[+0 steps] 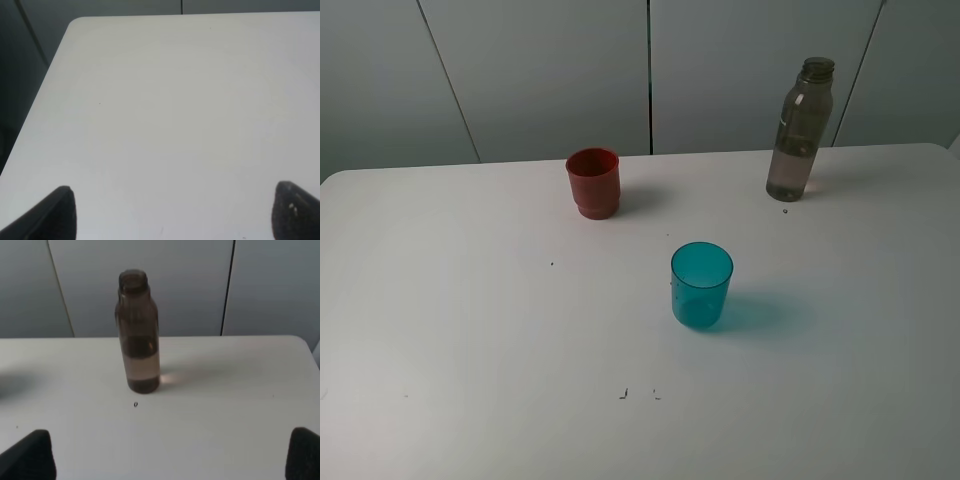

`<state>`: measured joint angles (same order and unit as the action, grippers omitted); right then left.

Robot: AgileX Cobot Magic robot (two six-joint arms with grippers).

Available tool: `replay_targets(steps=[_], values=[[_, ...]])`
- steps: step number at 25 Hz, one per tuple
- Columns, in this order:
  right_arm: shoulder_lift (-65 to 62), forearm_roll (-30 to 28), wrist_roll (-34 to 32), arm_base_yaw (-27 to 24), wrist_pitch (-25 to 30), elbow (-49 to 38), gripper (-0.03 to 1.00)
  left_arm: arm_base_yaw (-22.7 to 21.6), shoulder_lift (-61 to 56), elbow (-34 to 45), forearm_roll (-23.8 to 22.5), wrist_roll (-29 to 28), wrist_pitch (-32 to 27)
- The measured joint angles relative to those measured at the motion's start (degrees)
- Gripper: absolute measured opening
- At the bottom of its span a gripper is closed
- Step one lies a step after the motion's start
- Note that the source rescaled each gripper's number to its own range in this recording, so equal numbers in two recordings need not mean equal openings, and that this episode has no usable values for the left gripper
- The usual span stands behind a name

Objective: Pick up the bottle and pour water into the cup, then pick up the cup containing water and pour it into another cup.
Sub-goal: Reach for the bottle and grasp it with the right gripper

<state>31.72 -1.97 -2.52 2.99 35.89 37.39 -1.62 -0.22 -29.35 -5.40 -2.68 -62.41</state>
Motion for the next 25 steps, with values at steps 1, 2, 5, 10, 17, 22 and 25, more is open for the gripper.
replay_targets(steps=[1, 2, 5, 10, 17, 22, 25], values=[[3.02, 0.17, 0.14, 0.00, -3.20, 0.00, 1.00, 0.00, 0.00, 0.00, 0.00, 0.00, 0.00], [6.21, 0.63, 0.50, 0.00, -5.74, 0.00, 1.00, 0.00, 0.00, 0.00, 0.00, 0.00, 0.00], [15.94, 1.19, 1.55, 0.00, -10.80, 0.00, 1.00, 0.00, 0.00, 0.00, 0.00, 0.00, 0.00], [33.11, 1.56, 1.84, 0.00, -19.61, 0.00, 1.00, 0.00, 0.00, 0.00, 0.00, 0.00, 0.00], [53.00, 1.24, 1.93, 1.39, -37.92, 0.00, 1.00, 0.00, 0.00, 0.00, 0.00, 0.00, 0.00], [64.83, -1.13, 1.32, 3.72, -48.51, 0.00, 1.00, 0.00, 0.00, 0.00, 0.00, 0.00, 0.00], [70.92, -3.42, 0.12, 3.72, -55.48, 0.03, 1.00, 0.00, 0.00, 0.00, 0.00, 0.00, 0.00]])
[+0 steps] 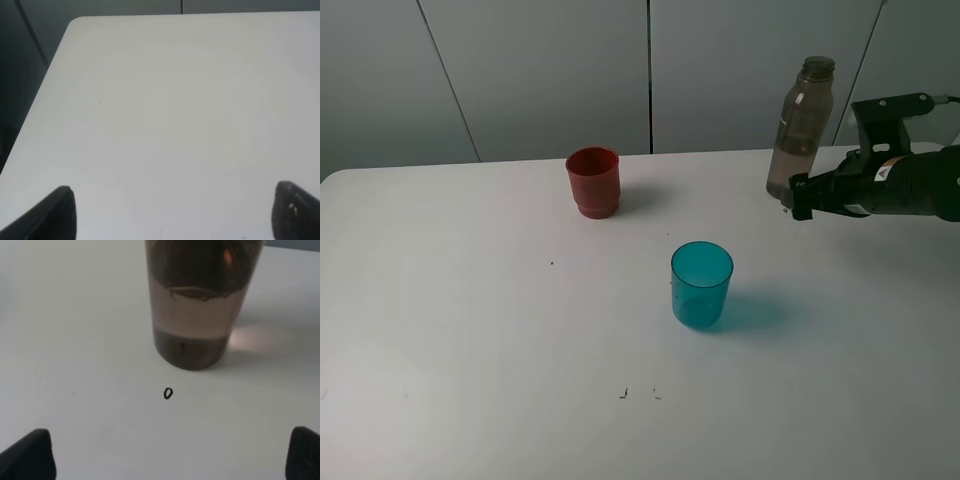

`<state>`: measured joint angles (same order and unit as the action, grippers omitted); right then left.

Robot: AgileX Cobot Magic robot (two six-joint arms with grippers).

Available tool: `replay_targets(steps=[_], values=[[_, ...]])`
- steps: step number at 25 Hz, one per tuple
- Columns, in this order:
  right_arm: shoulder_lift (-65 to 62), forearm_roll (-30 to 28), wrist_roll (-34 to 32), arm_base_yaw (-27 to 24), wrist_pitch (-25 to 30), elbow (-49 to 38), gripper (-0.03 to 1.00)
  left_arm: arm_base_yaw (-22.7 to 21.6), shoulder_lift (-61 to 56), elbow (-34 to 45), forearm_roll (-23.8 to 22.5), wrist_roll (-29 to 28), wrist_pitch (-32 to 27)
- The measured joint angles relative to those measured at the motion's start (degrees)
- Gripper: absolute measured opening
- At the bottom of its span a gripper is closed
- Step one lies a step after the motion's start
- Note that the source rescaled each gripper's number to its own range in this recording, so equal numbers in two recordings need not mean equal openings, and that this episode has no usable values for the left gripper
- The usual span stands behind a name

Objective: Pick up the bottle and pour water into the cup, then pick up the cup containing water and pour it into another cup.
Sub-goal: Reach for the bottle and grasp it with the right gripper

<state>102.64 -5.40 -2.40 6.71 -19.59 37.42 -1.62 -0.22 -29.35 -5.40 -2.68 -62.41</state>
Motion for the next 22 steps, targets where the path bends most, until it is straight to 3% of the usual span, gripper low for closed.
replay_targets(steps=[7, 13, 22], values=[[9.29, 0.68, -0.35, 0.00, -21.64, 0.10, 1.00, 0.00, 0.00, 0.00, 0.00, 0.00, 0.00], [14.53, 8.74, -0.59, 0.00, -24.71, 3.52, 1.00, 0.00, 0.00, 0.00, 0.00, 0.00, 0.00], [18.78, 9.36, 0.83, 0.00, -25.16, 8.30, 1.00, 0.00, 0.00, 0.00, 0.00, 0.00, 0.00]])
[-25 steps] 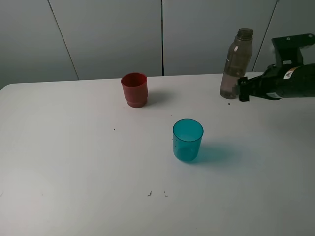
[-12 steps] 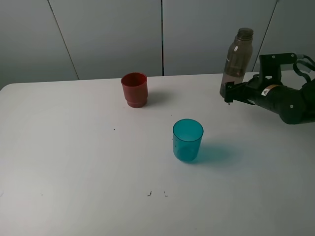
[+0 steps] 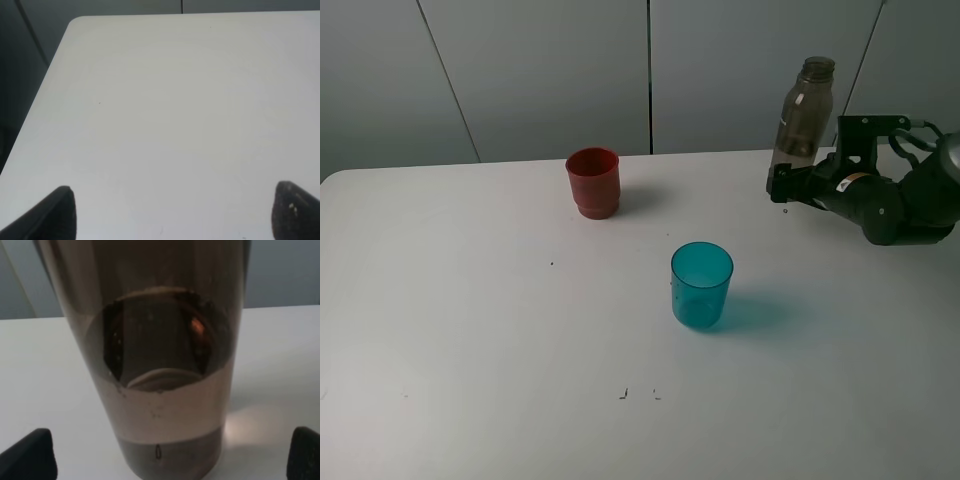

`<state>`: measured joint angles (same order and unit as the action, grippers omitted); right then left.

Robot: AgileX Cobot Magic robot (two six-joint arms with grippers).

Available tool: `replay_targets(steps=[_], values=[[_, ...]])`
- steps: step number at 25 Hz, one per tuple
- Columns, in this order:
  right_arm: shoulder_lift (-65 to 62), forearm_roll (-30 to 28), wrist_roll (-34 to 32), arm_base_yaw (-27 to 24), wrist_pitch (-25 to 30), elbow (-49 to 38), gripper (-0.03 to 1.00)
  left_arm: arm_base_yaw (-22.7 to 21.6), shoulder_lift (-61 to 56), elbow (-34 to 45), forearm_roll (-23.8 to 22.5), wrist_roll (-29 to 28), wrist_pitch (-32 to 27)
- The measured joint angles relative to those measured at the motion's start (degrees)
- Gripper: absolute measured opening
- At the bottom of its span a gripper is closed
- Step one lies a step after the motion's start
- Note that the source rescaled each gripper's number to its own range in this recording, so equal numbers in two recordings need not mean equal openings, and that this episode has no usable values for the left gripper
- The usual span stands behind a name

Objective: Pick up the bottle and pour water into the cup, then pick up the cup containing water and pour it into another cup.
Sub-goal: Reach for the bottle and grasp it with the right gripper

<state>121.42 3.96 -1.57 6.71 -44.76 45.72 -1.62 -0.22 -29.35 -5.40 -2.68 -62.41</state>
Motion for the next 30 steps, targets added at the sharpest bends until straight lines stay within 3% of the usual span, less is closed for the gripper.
replay_targets(steps=[6, 30], values=[[0.10, 0.00, 1.00, 0.00, -3.80, 0.61, 1.00, 0.00, 0.00, 0.00, 0.00, 0.19, 0.00], [7.27, -3.51, -0.65, -0.23, -6.29, 8.98, 1.00, 0.00, 0.00, 0.00, 0.00, 0.19, 0.00]])
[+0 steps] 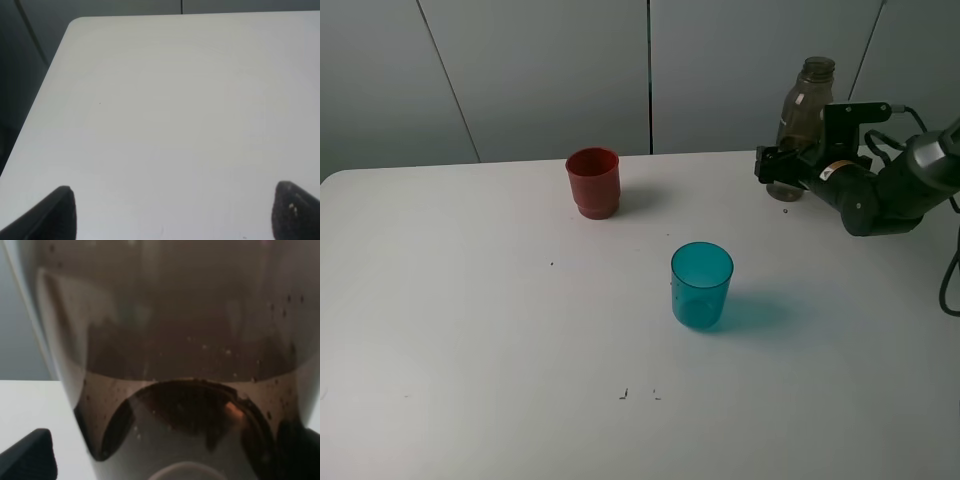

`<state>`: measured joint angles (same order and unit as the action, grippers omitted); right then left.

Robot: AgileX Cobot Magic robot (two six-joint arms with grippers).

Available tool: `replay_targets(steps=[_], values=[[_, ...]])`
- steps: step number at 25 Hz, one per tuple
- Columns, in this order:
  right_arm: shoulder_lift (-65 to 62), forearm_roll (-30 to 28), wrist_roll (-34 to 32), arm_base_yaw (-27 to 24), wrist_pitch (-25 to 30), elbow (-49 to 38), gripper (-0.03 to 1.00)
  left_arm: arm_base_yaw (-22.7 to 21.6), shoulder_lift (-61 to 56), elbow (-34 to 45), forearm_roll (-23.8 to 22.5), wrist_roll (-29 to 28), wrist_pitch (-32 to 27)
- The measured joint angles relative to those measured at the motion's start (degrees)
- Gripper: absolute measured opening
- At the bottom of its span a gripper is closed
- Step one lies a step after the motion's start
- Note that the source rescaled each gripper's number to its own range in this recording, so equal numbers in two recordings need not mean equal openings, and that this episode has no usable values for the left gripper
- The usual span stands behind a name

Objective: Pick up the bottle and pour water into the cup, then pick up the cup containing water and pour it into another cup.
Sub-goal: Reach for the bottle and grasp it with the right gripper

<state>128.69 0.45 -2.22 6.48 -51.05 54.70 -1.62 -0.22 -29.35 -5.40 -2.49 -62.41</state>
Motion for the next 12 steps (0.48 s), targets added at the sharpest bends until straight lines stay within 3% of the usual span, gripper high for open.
replay_targets(steps=[12], values=[[0.63, -0.12, 1.54, -0.47, -3.41, 1.70, 1.00, 0.00, 0.00, 0.00, 0.00, 0.00, 0.00]])
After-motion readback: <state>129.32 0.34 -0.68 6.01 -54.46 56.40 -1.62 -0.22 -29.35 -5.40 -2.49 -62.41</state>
